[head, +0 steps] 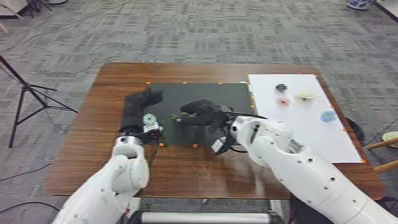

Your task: Arrange flowers

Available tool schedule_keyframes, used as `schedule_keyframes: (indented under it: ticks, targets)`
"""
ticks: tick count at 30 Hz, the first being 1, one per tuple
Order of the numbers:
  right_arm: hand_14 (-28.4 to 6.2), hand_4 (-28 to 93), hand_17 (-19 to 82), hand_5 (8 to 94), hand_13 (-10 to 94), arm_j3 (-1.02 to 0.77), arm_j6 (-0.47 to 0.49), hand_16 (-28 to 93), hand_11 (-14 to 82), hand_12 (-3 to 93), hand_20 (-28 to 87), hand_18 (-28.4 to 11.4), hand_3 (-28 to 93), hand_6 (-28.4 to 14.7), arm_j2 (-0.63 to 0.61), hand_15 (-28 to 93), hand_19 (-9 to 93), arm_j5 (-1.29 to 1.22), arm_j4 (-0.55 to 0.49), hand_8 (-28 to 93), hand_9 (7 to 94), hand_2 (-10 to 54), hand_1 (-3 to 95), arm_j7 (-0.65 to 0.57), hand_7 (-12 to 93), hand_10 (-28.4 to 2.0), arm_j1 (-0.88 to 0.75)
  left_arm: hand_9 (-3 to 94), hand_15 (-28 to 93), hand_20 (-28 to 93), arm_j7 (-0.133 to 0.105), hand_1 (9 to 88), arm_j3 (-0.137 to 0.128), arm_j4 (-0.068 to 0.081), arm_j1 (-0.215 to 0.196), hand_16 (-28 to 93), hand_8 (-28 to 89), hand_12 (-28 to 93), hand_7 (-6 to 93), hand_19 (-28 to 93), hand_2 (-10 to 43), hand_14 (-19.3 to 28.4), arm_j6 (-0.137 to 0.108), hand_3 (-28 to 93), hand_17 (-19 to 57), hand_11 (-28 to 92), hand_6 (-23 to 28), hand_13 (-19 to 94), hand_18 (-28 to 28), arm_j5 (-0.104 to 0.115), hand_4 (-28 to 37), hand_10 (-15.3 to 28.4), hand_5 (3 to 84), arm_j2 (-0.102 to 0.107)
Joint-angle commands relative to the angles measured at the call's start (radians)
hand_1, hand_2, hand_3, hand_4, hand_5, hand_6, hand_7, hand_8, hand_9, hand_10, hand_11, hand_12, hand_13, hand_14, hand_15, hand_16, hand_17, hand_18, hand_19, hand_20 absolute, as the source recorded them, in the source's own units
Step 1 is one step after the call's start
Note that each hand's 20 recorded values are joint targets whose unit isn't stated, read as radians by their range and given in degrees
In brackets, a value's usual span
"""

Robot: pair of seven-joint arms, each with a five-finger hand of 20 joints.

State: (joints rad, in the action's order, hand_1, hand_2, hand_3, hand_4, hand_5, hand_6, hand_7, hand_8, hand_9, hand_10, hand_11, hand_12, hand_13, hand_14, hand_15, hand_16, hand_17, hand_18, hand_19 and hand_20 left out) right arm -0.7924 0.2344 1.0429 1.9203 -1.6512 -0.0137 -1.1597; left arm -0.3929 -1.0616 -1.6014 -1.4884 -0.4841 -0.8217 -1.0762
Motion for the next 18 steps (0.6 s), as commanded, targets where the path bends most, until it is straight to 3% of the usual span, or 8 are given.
schedule_keyframes:
  ticks: [1,2,4,5,8,10,14,18]
  targets:
    - [-19.3,8,23,47.3,48,-0.006,-0.001,23,4.8,8.9,39,-18.8,10,-13.9,-0.001,27,46,0.007,-0.016,-7,46.2,18.5,48.2,-0.003,2,-21.0,0.002,63.9,34,26,-0.04,29.8,-0.025,-0.075,0.022,5,-8,21,23.2,29,-1.4,20.0,-0.005,69,3.8,24,1.8,47,15.2,0.013,-23.3,17.5,69.0,-0.003]
    - [-19.2,8,23,48.2,48,-0.01,0.003,23,4.9,9.0,39,-18.8,10,-13.2,-0.001,28,46,0.011,-0.016,-7,46.4,18.4,48.2,-0.002,2,-20.5,-0.001,63.7,34,26,-0.044,29.7,-0.034,-0.098,0.012,5,-8,21,23.4,29,-1.4,20.0,-0.014,69,3.8,24,1.8,47,15.2,0.018,-23.1,17.4,68.7,0.007]
    - [-19.0,7,23,50.4,48,-0.016,0.003,23,5.2,9.2,40,-18.7,10,-11.5,-0.003,28,46,0.009,-0.019,-7,47.0,18.1,48.3,-0.005,3,-19.9,-0.009,63.4,34,26,-0.048,29.7,-0.053,-0.14,-0.013,5,-8,21,23.8,29,-1.4,20.1,-0.031,69,3.8,25,1.8,47,15.3,-0.006,-22.9,17.2,68.1,0.026]
    - [-18.8,7,23,51.3,49,-0.019,0.005,23,5.4,9.4,40,-18.9,10,-10.6,-0.005,28,46,0.01,-0.02,-7,47.3,17.9,48.3,-0.006,3,-19.4,-0.012,63.2,33,26,-0.042,29.6,-0.067,-0.161,-0.031,5,-8,21,23.9,29,-1.4,20.0,-0.025,69,3.7,25,1.7,47,15.3,-0.017,-22.8,17.0,67.8,0.033]
    - [-18.8,6,23,53.4,49,-0.025,0.005,23,5.5,9.7,40,-19.6,10,-9.0,-0.006,29,48,0.01,-0.021,-7,48.0,17.2,48.1,-0.01,3,-18.8,-0.019,62.7,33,26,-0.031,29.4,-0.116,-0.238,-0.125,4,-9,20,24.7,30,-1.3,20.1,-0.016,69,3.6,25,1.4,47,15.4,-0.025,-22.3,16.7,67.1,0.055]
    - [-18.8,6,23,54.3,49,-0.03,0.003,22,5.5,10.2,39,-19.9,10,-7.6,-0.008,30,49,0.008,-0.022,-6,48.4,16.8,47.4,-0.014,4,-18.2,-0.022,62.7,33,26,-0.021,29.2,-0.143,-0.284,-0.196,4,-9,19,25.6,30,-1.2,20.0,-0.029,69,3.5,26,0.9,47,15.4,-0.026,-22.0,16.6,66.6,0.066]
    - [-18.5,6,23,54.6,50,-0.033,0.005,21,5.7,10.7,39,-20.2,11,-5.6,-0.022,30,49,-0.002,-0.028,-7,48.7,15.9,44.8,-0.026,7,-17.2,-0.028,62.9,34,25,0.007,28.9,-0.196,-0.346,-0.328,3,-10,18,26.6,29,-1.5,20.3,-0.037,69,3.5,26,0.5,48,15.3,-0.019,-21.6,16.4,66.1,0.061]
    - [-18.2,1,23,54.8,50,-0.037,0.011,21,5.8,11.6,37,-20.2,27,-3.9,-0.03,31,50,-0.002,-0.033,-8,49.0,12.5,36.4,-0.03,10,-16.5,-0.033,62.6,33,25,0.03,28.0,-0.22,-0.374,-0.406,3,-10,18,26.7,28,-2.1,19.9,-0.061,70,3.6,26,0.2,47,15.1,0.002,-21.2,16.1,65.9,0.049]
